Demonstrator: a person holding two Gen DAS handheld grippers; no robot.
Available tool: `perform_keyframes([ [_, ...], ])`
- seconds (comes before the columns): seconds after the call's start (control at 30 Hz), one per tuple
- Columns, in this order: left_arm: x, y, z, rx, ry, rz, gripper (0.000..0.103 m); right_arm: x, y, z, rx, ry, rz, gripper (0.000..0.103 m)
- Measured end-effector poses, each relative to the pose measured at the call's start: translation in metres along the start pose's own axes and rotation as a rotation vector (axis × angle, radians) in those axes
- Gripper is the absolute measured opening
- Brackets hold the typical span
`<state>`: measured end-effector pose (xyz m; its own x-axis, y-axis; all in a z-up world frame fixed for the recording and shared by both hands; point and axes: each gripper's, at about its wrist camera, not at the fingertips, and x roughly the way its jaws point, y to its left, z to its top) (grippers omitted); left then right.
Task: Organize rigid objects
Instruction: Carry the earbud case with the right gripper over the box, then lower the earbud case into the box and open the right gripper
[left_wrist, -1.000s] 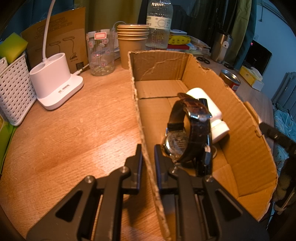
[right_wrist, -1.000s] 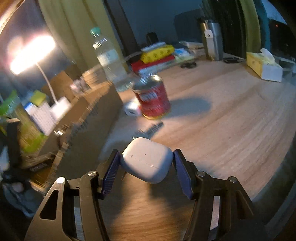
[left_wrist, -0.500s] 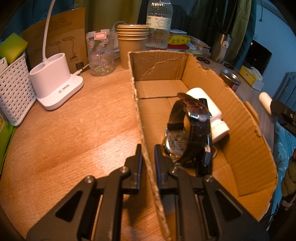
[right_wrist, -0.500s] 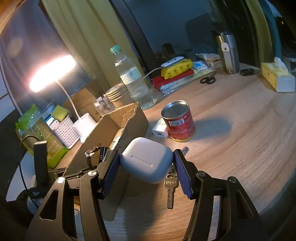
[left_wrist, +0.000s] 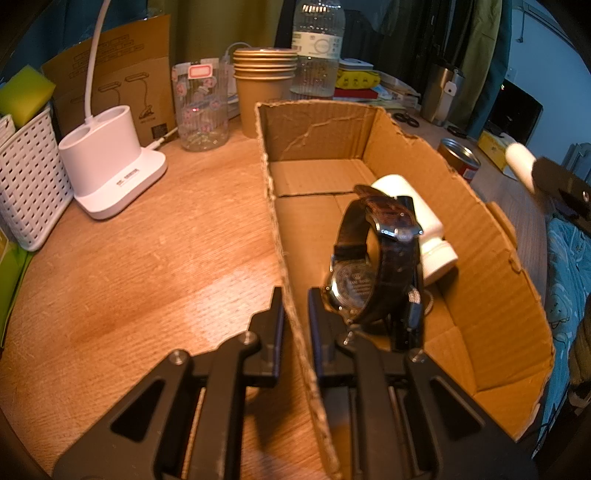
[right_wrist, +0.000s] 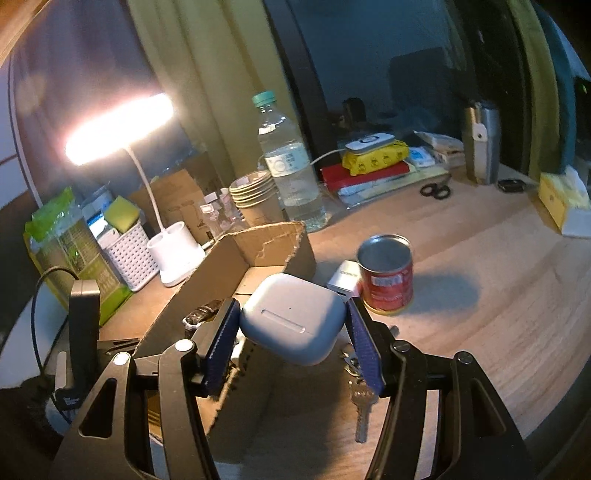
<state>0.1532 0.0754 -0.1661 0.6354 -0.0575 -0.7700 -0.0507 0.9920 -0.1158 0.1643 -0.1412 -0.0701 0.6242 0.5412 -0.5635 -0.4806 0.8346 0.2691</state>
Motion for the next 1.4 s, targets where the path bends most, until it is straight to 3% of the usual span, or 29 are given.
perform_keyframes([
  [0.27, 0.0, 0.0, 0.0, 0.0, 0.0, 0.0, 0.013, 0.019, 0.03, 0.011, -0.091, 0.014, -0.004, 0.062],
  [0.77, 0.0, 0.0, 0.0, 0.0, 0.0, 0.0, 0.013, 0.068, 0.067, 0.017, -0.257, 0.126, -0.006, 0.062],
  [1.4, 0.0, 0.0, 0.0, 0.0, 0.0, 0.0, 0.013, 0.095, 0.083, 0.02, -0.336, 0.205, -0.02, 0.062],
])
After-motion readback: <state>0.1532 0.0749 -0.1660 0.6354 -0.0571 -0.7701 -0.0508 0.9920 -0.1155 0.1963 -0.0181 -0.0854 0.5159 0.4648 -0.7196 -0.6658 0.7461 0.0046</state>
